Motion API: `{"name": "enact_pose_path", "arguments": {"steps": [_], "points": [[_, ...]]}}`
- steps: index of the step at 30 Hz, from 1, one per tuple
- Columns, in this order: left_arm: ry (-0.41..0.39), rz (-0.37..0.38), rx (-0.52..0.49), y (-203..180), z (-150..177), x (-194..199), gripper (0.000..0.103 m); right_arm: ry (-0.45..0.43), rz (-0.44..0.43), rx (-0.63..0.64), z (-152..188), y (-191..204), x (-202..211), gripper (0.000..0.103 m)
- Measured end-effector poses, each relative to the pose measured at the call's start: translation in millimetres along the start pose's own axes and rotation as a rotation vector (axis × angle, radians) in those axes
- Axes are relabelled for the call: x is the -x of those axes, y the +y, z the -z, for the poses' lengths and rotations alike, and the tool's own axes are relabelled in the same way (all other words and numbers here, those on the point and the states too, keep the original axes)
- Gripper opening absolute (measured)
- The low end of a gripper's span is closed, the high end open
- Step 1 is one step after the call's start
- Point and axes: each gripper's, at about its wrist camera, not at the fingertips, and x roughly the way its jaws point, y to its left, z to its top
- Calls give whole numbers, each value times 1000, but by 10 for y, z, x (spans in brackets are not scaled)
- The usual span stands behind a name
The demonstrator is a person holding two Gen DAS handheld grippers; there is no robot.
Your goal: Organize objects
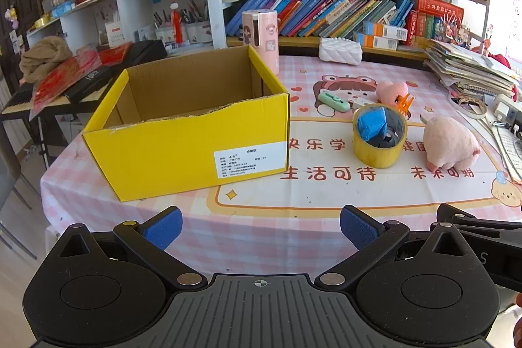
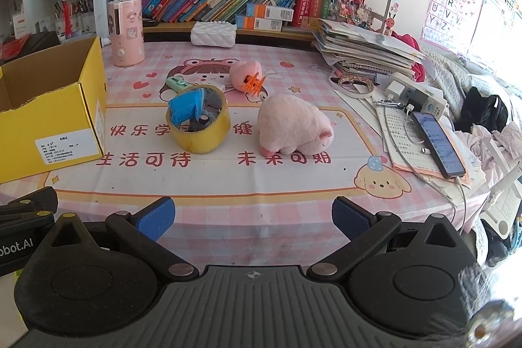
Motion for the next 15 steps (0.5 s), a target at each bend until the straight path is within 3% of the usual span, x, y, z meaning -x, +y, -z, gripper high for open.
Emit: {"name": "enact_pose_path", "arguments": {"steps": [15], "points": [[-1,2,-1,-3,-1,19,103,2,2,2,22,2,19,103]]}}
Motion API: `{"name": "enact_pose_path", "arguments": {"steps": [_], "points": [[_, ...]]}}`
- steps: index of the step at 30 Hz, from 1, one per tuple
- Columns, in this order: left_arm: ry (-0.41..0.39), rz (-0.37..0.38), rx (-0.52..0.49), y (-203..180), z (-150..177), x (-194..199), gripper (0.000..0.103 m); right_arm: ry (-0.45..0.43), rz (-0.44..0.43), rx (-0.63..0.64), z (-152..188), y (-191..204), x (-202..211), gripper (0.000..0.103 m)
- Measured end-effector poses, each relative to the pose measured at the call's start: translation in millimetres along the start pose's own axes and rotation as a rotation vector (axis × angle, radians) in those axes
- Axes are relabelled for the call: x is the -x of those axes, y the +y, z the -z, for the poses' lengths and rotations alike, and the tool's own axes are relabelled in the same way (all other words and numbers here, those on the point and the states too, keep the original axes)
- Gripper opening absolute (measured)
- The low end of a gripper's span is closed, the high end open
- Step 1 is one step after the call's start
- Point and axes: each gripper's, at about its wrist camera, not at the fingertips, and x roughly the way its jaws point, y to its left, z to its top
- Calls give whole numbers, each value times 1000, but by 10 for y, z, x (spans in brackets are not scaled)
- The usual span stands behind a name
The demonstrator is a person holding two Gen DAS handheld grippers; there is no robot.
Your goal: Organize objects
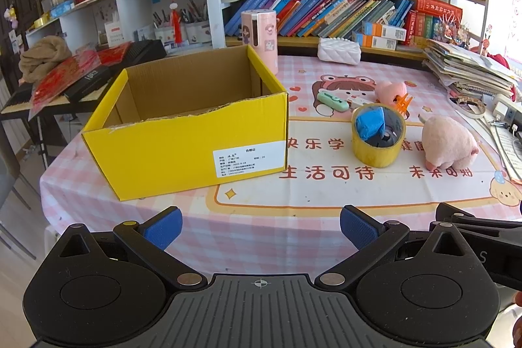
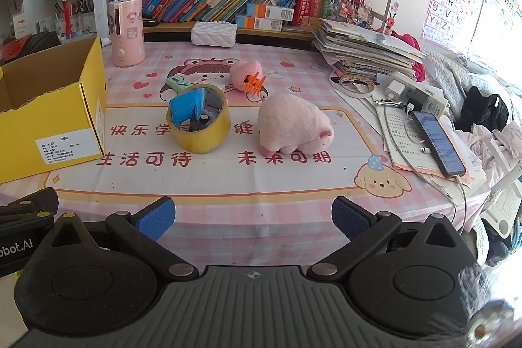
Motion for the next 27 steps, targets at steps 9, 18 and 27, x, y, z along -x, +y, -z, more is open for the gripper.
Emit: {"name": "enact_pose_path", "arguments": {"steps": [9,18,27], "points": [[-1,0,0,2,-3,1,103,1,1,0,-3,-18,11,103],[-7,4,-8,-37,10,55,103,-3,0,-9,28,-39,55,103],[2,3,-5,-22,-15,60,103,-1,-3,-6,22,-42,53,103]]}}
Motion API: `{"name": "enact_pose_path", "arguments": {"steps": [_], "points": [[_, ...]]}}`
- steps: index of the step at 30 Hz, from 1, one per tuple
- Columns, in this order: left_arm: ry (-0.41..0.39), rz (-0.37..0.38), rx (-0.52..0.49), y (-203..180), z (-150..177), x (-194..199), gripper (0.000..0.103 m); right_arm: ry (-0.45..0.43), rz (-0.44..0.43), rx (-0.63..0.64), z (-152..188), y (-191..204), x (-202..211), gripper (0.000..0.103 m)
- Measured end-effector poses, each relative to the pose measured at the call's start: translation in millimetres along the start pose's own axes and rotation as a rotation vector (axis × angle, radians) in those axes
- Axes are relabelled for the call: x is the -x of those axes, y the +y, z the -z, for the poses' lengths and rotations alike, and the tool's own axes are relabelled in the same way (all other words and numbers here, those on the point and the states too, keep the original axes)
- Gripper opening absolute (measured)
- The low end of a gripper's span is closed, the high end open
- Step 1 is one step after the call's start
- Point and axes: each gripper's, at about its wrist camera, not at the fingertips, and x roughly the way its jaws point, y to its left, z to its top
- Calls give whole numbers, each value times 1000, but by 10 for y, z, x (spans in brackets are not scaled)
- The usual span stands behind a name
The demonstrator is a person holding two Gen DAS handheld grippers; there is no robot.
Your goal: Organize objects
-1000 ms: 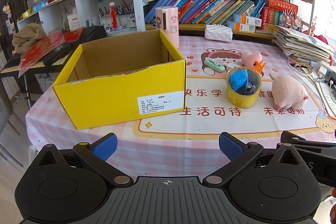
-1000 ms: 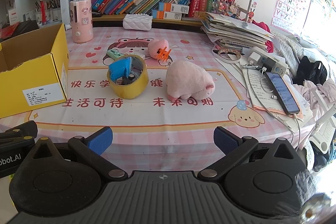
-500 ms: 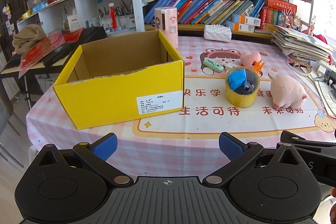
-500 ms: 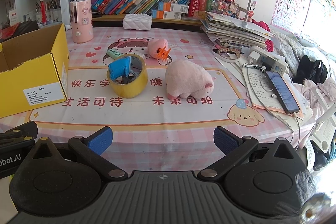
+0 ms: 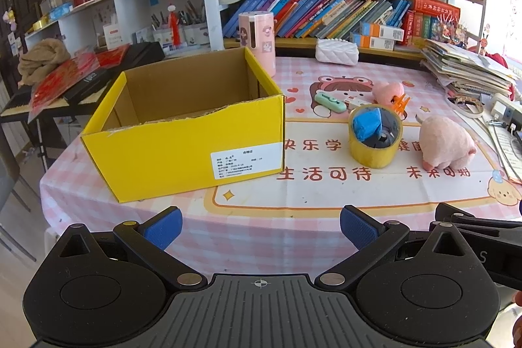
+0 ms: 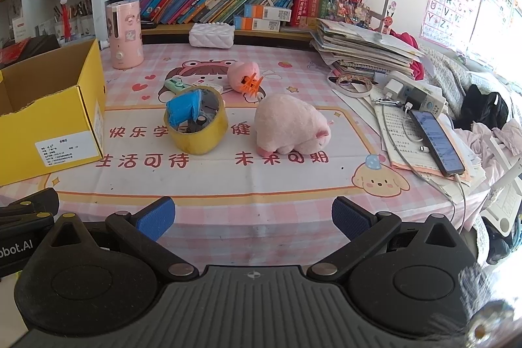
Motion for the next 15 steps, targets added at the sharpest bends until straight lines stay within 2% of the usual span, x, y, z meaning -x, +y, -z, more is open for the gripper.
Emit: {"name": "enact_pose_path", "arguments": {"steps": [15], "points": [[9,2,4,32,7,-4,103,8,-6,7,-3,34,-15,103]]}}
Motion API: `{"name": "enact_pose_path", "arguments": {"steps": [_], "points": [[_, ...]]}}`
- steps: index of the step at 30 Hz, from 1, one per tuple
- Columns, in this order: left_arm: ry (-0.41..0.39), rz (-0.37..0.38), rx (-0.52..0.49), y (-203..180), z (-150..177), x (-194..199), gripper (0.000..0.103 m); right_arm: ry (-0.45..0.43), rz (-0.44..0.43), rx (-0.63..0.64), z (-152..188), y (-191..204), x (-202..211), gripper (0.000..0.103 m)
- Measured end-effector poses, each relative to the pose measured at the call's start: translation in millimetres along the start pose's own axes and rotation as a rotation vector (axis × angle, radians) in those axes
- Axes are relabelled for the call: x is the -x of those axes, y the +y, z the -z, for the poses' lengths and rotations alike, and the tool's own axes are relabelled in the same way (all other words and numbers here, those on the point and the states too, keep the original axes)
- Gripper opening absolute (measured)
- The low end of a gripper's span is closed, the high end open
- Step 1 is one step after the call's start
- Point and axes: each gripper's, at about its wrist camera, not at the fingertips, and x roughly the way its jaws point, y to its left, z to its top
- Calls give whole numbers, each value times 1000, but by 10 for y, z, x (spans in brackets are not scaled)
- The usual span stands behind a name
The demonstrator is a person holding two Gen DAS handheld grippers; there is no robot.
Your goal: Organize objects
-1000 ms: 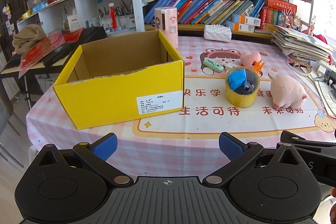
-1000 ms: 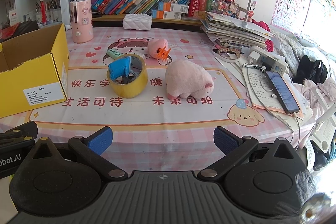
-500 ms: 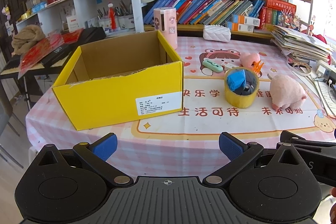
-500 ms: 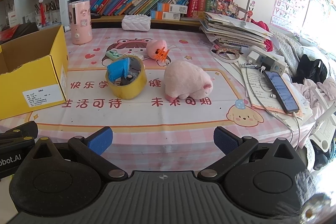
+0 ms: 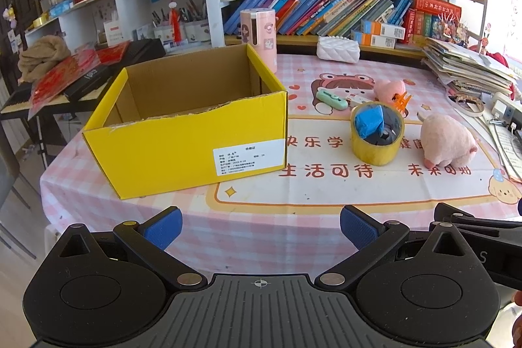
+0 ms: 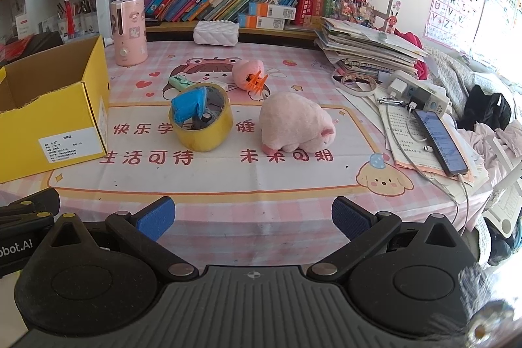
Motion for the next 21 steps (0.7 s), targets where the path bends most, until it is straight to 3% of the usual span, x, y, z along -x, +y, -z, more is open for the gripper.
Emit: {"name": "enact_pose_path", "arguments": {"steps": [21], "points": [[16,8,5,-66,-51,-83,103,10,-4,8,-16,-42,-70,103]]}}
